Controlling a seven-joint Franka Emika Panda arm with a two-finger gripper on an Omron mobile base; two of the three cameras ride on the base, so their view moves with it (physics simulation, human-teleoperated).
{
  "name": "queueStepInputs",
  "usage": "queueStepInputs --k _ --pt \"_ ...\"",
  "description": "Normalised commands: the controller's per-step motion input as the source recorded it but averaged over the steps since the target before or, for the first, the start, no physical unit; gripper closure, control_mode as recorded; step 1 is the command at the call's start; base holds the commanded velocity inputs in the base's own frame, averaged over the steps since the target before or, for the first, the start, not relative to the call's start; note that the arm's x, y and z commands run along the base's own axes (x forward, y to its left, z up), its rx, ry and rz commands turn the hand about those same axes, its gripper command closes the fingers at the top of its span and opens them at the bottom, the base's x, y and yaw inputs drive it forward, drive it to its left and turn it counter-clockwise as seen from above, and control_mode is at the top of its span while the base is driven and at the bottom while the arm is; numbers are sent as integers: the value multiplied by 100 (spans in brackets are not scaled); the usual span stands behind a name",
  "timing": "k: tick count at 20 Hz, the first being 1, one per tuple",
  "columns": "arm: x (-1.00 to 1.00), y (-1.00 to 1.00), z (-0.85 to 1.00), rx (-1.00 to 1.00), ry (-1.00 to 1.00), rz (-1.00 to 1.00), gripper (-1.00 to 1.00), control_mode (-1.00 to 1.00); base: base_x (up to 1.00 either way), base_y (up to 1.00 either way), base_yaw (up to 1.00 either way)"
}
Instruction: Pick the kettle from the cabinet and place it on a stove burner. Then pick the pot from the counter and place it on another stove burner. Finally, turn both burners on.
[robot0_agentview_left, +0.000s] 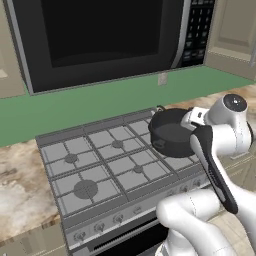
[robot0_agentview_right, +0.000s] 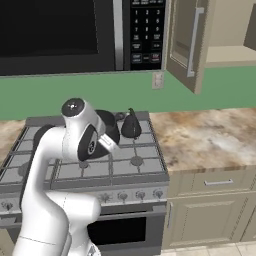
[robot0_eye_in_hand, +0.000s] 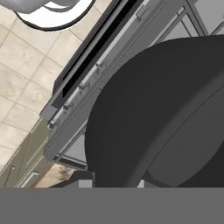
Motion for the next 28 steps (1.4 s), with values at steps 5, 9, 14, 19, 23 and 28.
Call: queueStepInputs --k 5,9,14,19,23,28 --pt "20 -11 -7 0 1 0 100 -100 0 0 0" --pt "16 -15 -12 0 0 0 100 -100 0 0 0" --pt "1 -16 -15 0 2 -1 100 -100 0 0 0" --pt "5 -12 -14 0 0 -2 100 -100 0 0 0" --pt "18 -2 -13 0 1 -6 100 -100 0 0 0" --pt "23 -1 -17 0 2 -8 100 -100 0 0 0"
